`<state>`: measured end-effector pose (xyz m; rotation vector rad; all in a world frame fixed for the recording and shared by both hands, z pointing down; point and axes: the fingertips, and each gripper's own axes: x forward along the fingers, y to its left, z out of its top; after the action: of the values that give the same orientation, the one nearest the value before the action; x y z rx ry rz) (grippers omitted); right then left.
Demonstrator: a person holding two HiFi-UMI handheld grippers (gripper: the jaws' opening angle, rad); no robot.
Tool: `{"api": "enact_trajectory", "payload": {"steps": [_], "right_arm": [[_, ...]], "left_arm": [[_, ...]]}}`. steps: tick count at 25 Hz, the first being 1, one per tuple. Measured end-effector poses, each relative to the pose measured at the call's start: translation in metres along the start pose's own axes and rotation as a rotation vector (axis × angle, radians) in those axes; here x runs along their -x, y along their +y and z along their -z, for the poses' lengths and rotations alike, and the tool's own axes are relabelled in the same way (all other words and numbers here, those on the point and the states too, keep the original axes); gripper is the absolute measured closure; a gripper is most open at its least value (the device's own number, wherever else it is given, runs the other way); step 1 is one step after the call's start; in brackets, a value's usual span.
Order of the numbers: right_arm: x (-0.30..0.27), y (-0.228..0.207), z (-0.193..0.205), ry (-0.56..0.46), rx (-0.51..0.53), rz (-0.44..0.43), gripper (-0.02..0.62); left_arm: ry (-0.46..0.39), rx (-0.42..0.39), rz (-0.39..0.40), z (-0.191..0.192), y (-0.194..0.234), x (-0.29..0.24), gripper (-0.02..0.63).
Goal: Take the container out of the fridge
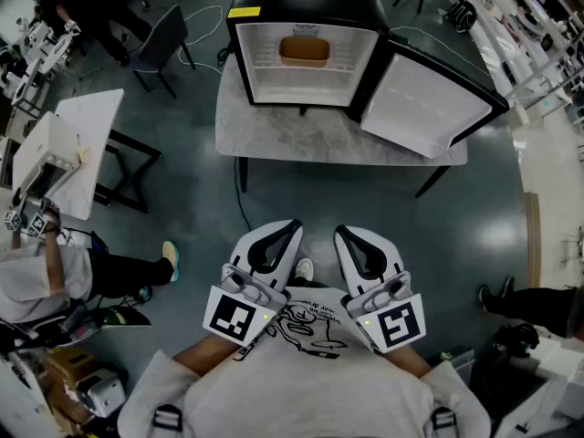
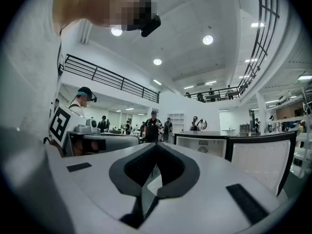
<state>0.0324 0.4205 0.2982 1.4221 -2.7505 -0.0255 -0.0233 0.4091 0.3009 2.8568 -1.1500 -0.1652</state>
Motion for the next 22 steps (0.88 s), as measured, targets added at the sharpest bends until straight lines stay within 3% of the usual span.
{"api": "enact_trajectory", "payload": {"steps": [22], "right_arm": [[0.033, -0.029, 0.000, -0.017, -0.024, -0.028, 0.566]], "left_arm": [[0.002, 0.008, -0.019, 0.004, -0.037, -0.026, 0.589]]}}
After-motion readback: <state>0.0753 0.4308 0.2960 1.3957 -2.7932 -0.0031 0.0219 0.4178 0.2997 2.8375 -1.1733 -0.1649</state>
